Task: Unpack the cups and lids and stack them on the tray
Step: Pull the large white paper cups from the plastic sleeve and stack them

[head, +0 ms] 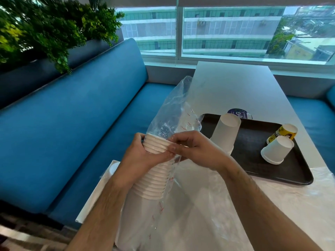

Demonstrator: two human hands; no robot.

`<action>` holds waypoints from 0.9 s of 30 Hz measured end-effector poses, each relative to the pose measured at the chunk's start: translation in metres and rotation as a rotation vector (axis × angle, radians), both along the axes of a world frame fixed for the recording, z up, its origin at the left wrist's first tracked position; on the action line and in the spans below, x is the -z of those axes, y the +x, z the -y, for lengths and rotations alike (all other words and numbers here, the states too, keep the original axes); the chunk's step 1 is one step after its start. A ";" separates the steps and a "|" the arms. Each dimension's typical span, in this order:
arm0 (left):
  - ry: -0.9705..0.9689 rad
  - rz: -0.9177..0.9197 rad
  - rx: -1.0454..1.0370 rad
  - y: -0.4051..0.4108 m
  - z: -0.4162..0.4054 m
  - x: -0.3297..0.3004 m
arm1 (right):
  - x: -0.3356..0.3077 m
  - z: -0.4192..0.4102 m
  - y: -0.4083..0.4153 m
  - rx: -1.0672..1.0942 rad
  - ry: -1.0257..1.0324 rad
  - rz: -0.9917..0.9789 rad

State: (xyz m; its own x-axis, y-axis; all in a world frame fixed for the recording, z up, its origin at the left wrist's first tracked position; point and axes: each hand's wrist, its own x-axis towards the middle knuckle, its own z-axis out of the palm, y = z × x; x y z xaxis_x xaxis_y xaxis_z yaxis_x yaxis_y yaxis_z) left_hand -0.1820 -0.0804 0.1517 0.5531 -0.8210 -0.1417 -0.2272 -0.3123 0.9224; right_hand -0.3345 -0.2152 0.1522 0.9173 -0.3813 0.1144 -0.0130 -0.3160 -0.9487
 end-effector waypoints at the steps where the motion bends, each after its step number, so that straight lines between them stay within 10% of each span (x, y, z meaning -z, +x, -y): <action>1: 0.004 -0.002 0.013 0.002 -0.001 -0.001 | 0.002 -0.001 0.002 0.010 0.016 0.009; 27: 0.050 0.076 0.080 0.011 -0.014 0.002 | -0.012 0.016 0.000 0.058 -0.036 0.020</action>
